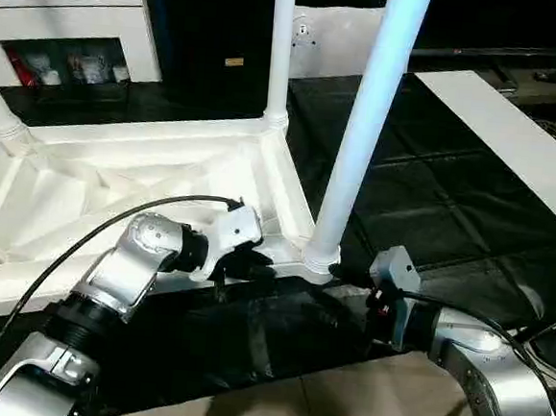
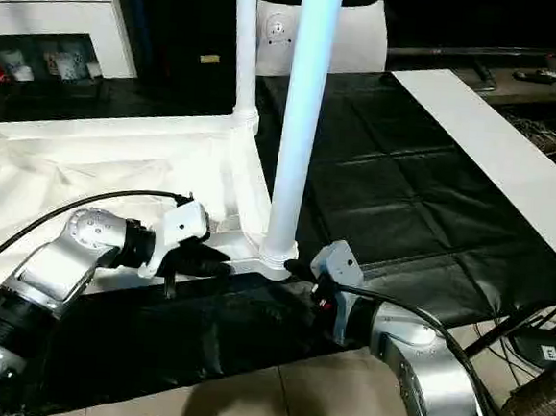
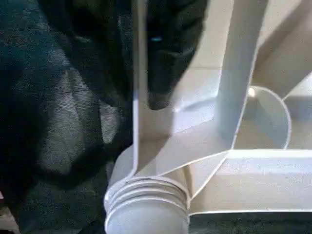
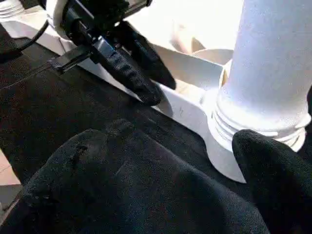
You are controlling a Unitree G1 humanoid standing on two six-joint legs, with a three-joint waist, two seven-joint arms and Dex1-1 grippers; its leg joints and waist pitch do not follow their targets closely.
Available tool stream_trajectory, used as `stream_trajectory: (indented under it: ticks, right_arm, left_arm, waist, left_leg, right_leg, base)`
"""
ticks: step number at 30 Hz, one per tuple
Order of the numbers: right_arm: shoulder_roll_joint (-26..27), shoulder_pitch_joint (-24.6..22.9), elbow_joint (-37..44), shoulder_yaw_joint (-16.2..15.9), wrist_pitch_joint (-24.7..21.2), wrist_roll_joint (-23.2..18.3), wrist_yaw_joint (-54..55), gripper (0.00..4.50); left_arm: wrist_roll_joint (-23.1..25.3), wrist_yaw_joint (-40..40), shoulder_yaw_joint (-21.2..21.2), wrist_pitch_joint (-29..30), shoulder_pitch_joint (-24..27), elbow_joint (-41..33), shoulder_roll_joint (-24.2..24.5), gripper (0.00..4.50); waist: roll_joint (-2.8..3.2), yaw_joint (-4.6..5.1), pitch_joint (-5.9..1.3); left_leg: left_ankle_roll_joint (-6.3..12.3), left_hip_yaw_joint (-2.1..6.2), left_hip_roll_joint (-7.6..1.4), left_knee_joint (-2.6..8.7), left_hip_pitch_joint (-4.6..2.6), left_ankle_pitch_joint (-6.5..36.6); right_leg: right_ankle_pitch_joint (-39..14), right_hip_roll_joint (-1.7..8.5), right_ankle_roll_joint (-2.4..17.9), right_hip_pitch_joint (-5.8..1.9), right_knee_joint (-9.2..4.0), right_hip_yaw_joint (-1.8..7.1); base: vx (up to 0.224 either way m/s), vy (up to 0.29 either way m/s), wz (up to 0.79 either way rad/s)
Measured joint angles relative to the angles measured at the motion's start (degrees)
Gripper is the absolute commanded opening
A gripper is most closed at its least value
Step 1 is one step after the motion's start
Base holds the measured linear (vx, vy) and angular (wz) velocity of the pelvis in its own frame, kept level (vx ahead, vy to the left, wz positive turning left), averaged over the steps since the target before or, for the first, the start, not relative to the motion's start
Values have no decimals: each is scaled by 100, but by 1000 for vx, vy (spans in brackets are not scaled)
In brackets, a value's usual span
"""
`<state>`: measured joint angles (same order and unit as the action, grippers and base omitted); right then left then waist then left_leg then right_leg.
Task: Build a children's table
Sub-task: Rotate leg to tighten
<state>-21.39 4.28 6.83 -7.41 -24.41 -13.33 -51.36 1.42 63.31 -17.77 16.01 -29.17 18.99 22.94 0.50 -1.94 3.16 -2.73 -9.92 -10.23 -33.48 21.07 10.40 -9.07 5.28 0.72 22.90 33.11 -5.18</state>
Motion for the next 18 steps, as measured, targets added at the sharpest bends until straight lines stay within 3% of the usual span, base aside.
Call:
stream_trajectory:
  ticks: [9, 18]
  right_arm:
    - [-28, 21, -5, -73, 50, -6, -14, 450]
    - [-115, 21, -11, -113, 143, -6, -19, 450]
  left_arm:
    - [-57, -53, 32, 71, -162, 271, -156, 95]
    - [127, -114, -202, -106, -421, 725, -278, 95]
  waist:
    - [0, -3, 0]
    - [0, -4, 0]
  left_leg:
    - [0, 0, 0, -13, 1, 0]
    - [0, 0, 0, -15, 2, 0]
  right_leg:
    - [3, 1, -1, -5, 0, 2]
    - [6, 2, 1, -5, 0, 2]
  base:
    - [0, 0, 0]
    - [0, 0, 0]
